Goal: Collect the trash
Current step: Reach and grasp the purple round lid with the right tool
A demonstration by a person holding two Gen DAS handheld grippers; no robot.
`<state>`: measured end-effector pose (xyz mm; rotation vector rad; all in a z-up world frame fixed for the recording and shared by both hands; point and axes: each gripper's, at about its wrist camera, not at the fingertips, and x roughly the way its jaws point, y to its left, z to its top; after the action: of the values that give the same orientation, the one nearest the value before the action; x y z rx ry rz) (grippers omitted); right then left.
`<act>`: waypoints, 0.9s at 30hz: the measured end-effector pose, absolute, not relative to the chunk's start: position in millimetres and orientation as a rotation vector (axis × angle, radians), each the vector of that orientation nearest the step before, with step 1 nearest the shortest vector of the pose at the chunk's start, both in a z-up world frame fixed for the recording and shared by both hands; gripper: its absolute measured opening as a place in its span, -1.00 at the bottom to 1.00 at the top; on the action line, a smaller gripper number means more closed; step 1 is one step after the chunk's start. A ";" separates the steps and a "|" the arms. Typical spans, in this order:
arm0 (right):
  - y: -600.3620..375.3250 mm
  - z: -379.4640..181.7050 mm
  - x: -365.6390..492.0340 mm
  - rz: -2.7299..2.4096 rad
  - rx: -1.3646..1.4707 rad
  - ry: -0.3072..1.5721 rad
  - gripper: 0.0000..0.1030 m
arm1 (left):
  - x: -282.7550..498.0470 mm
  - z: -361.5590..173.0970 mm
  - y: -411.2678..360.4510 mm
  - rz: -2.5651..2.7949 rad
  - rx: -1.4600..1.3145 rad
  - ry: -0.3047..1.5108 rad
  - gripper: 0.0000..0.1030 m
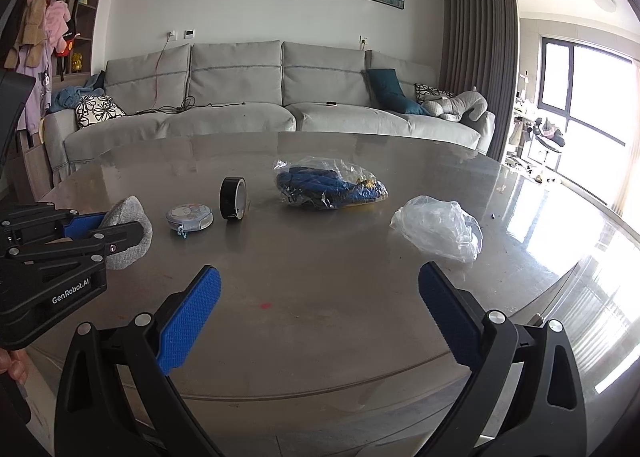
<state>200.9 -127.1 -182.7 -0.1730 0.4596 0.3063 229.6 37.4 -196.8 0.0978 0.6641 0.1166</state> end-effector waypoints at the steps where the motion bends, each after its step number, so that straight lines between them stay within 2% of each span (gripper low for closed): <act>1: -125.0 -182.0 200.7 0.310 -0.175 0.457 0.91 | 228.3 -192.4 40.9 0.122 0.095 0.657 -0.63; 20: -10.6 -162.7 213.3 0.481 -0.204 0.428 0.91 | 213.4 -161.5 152.7 0.273 0.035 0.631 -0.63; 27: 39.2 -184.8 226.1 0.535 -0.200 0.553 0.91 | 208.2 -162.7 184.7 0.327 0.019 0.633 -0.63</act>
<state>226.1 39.2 -184.8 -0.2004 0.5529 0.5352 208.2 184.7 -162.7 0.0189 0.6330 0.3274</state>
